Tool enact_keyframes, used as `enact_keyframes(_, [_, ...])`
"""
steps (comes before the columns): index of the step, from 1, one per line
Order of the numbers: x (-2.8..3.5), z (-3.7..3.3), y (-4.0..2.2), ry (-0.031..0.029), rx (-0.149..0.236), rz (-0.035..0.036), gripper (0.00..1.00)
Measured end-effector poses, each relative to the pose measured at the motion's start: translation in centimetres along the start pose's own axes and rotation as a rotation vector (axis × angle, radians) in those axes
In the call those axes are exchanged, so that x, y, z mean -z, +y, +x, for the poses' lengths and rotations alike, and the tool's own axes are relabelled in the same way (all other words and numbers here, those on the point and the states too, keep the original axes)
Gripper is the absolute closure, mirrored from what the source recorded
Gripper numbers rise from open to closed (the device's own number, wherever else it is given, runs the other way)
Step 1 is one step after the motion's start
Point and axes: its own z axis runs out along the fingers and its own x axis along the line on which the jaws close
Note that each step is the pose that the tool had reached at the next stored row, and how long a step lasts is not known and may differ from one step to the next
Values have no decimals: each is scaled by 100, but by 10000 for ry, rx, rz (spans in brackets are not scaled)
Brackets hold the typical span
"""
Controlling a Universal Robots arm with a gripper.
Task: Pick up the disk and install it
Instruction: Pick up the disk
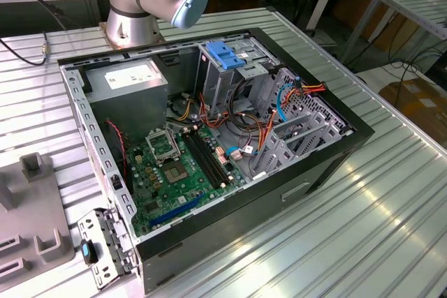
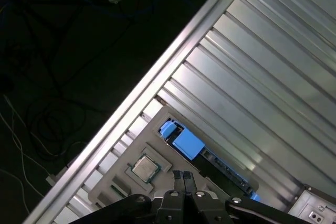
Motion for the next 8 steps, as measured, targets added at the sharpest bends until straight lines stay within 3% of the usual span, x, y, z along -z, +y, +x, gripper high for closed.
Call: enact_keyframes(8, [0,0,0,12,276,-7,89])
